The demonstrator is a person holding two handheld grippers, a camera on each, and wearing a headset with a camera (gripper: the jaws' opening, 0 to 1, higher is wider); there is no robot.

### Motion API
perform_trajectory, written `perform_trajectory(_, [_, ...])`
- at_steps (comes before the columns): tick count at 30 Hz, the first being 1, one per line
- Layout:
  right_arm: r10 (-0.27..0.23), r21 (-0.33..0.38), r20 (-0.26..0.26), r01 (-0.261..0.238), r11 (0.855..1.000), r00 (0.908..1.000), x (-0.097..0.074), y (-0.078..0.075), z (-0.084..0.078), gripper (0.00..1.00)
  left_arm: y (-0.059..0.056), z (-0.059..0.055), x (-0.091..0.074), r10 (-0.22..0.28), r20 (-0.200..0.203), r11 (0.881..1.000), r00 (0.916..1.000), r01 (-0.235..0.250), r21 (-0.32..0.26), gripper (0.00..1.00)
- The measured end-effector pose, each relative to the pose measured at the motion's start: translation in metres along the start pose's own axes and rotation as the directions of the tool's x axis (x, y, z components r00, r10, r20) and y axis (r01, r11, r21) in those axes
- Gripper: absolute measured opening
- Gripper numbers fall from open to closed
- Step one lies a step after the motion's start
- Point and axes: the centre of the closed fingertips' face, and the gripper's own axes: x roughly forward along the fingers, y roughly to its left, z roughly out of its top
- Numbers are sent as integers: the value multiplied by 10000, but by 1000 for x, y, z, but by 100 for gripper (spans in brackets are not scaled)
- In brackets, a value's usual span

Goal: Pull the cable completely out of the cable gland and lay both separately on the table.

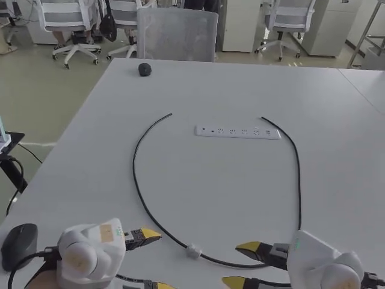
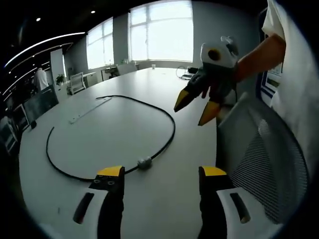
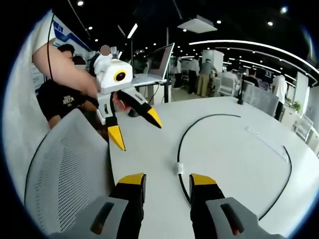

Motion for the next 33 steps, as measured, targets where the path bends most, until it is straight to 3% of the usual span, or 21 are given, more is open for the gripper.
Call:
perform_trajectory(3, [13, 21, 13, -13, 10000, 10000, 2, 0, 1, 32, 1, 2, 2, -32, 89, 10000, 10000, 33, -61, 61])
perform_trajectory(16, [169, 89, -134, -168, 9998, 9998, 19, -4, -3, 32, 3, -5, 18, -277, -234, 9993, 9993, 283, 256, 58])
perform_trajectory(33, [460, 297, -366, -449, 9985, 9983, 43, -16, -11, 29, 16, -17, 40, -737, -658, 9963, 9951, 765, 400, 57])
